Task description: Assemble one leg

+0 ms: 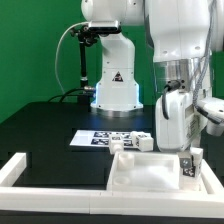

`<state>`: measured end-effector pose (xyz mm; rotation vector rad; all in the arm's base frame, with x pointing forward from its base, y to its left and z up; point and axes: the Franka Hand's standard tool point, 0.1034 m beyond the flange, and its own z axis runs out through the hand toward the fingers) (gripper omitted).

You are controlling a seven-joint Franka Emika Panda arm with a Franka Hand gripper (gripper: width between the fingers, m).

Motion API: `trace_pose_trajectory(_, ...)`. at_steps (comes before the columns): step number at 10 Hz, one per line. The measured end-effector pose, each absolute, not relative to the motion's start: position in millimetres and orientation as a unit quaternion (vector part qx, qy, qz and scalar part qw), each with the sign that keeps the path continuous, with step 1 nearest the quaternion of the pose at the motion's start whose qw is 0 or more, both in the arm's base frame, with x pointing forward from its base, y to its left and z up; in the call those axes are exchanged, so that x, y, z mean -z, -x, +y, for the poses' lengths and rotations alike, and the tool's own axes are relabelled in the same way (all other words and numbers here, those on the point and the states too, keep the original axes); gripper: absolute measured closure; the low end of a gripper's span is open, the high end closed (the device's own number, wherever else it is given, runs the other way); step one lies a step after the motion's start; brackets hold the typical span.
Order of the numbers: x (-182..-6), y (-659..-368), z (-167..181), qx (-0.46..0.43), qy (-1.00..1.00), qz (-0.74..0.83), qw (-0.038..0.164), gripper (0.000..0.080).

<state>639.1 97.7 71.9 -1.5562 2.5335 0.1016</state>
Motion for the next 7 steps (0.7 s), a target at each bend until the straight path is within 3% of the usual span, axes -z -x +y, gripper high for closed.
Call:
trace_pose_trajectory(1, -71.7, -639.1, 97.7, -0.034, 0.522, 0.848, 0.083, 0.0292)
trace_pose_trajectory(2, -71.8, -639.0, 98.6, -0.034, 0.524, 0.847, 0.083, 0.0292)
trace_pose_trajectory(3, -76.2, -639.7, 106.0, -0.034, 0.529, 0.844, 0.086, 0.0174)
trace_pose_trajectory(6, -132.6, -654.7, 117.0, -0.026, 0.542, 0.83, 0.13, 0.0152)
trace_pose_trajectory(7, -132.7, -654.9, 115.6, -0.025, 0.542, 0.83, 0.13, 0.0151)
